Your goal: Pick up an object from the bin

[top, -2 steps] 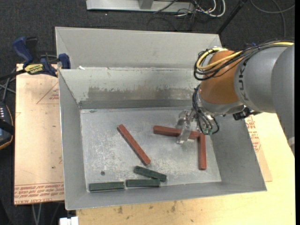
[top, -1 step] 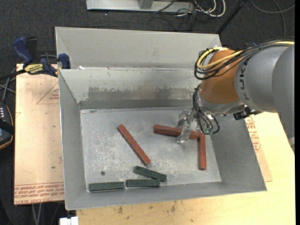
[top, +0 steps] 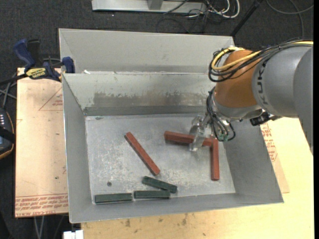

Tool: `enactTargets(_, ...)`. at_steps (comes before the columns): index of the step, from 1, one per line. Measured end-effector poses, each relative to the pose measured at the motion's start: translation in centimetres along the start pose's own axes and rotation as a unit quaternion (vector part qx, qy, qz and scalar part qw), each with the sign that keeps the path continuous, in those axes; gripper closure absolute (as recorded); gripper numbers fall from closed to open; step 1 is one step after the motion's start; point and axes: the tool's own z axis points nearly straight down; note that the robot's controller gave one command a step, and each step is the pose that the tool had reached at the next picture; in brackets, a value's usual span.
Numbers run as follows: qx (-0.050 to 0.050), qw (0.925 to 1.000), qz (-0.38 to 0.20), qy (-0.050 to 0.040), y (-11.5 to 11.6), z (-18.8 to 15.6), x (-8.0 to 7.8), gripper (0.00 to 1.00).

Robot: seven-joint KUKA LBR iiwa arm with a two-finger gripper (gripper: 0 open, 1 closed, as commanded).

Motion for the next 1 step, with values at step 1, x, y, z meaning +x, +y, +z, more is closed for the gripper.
enactTargets(1, 0.000, 1.0000, 0.000, -0.0020, 0.02, -1.32, -0.10, 1.00)
